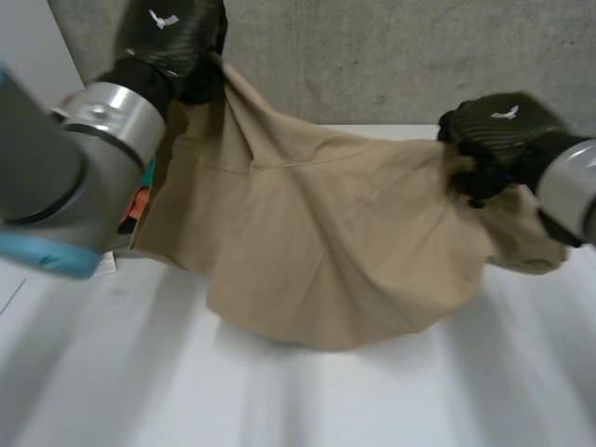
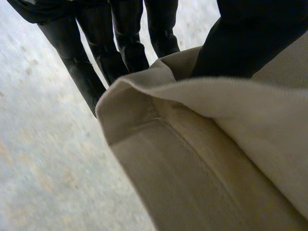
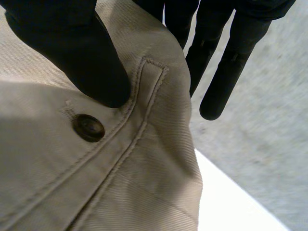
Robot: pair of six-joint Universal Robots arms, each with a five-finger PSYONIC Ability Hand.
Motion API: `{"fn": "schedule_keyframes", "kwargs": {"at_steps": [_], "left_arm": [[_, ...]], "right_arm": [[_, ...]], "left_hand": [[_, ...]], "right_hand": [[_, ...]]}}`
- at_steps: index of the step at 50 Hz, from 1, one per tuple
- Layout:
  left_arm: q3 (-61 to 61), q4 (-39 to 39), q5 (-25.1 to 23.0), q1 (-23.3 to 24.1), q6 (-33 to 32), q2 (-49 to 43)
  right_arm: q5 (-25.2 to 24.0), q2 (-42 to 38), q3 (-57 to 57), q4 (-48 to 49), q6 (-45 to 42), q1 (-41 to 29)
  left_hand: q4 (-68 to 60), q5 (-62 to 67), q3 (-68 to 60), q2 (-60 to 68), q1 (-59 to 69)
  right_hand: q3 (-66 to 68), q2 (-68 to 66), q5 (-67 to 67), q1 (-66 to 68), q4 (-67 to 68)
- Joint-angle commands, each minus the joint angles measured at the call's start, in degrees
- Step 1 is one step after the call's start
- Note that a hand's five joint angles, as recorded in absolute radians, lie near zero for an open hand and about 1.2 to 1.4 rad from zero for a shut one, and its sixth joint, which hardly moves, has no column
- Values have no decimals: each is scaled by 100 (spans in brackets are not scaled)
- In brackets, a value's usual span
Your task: Fold the laundry.
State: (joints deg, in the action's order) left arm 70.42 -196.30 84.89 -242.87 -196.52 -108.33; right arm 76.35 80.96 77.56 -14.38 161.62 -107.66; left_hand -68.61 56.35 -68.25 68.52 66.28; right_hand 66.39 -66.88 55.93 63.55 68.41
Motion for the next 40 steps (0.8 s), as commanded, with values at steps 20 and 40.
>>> {"fn": "schedule_keyframes", "kwargs": {"at_steps": [20,40], "left_arm": [[-2280,-31,756,460,-862,-2660],[3514,198,362,1154,455,383]], "right_arm": [[1745,-1674,-356,2697,-313,-1108],[-129,-625,2043,1172,-1159,298]], "left_hand": [[5861,-5635,5825,-5852,-5628],[4813,-4587,4776,-4804,-4579]], "right_hand": [[-5639,5688,-5593,-5355,-5841],[-4756,4805,-4710,-4472,-4957]]}}
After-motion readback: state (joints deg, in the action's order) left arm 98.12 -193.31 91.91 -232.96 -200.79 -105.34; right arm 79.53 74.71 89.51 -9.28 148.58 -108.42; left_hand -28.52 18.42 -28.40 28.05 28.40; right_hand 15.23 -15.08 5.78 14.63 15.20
